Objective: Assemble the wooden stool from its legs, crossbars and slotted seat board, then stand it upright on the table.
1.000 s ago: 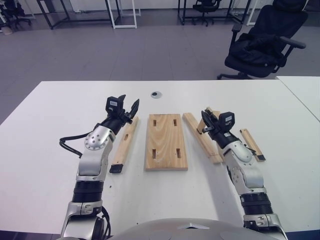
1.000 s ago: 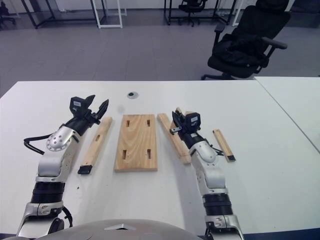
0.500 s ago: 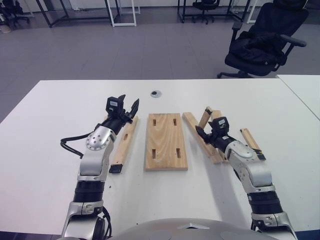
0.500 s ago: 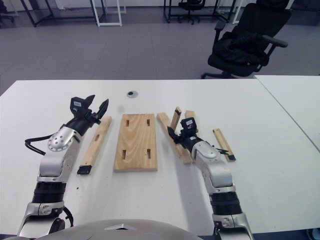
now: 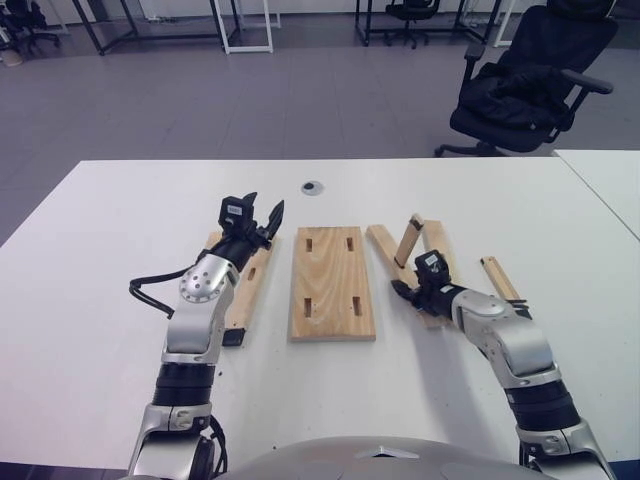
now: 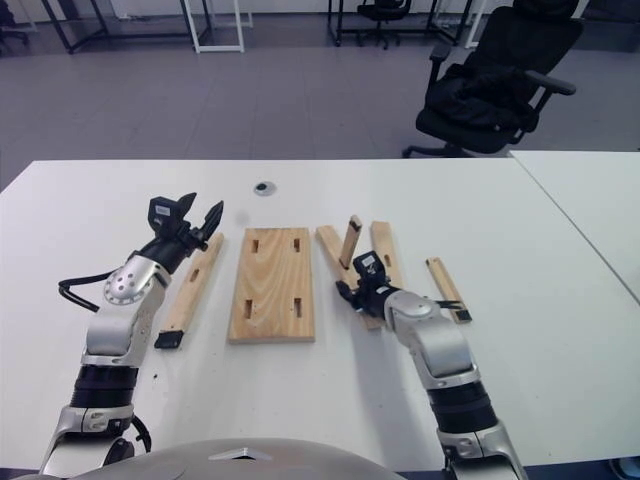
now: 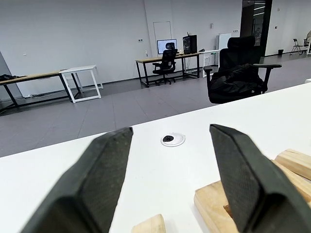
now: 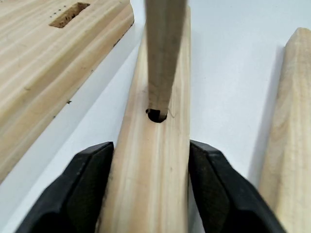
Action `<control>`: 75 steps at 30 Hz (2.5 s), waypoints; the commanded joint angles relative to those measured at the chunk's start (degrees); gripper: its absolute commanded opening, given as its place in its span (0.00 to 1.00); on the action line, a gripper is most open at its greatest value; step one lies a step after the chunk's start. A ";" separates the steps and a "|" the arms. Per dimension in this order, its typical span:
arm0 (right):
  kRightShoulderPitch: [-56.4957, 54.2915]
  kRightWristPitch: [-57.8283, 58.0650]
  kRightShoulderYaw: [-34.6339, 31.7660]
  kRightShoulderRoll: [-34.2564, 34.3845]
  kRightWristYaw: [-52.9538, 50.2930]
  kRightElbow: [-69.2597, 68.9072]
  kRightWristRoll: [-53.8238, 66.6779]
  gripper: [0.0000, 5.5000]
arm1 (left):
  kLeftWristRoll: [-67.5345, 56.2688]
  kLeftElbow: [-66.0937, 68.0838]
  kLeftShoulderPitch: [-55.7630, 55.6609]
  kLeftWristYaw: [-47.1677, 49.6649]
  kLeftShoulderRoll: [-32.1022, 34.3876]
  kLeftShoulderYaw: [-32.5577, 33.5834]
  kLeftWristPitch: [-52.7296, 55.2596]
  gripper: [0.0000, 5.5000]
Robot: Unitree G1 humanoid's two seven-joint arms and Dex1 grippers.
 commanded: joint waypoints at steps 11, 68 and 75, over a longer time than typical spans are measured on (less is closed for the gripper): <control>-5.63 -15.02 0.13 0.54 2.81 -5.89 -2.19 0.38 | -33.01 -0.50 -6.40 1.83 -15.01 8.46 22.26 0.53; 11.16 -41.49 -0.97 -6.20 11.26 -0.73 -7.10 0.85 | -54.28 -45.78 27.10 43.84 0.79 13.99 29.58 0.19; 12.19 -41.13 -0.30 -5.54 9.92 -2.26 -8.77 0.85 | -52.69 -47.28 28.22 47.67 4.28 10.40 31.73 0.19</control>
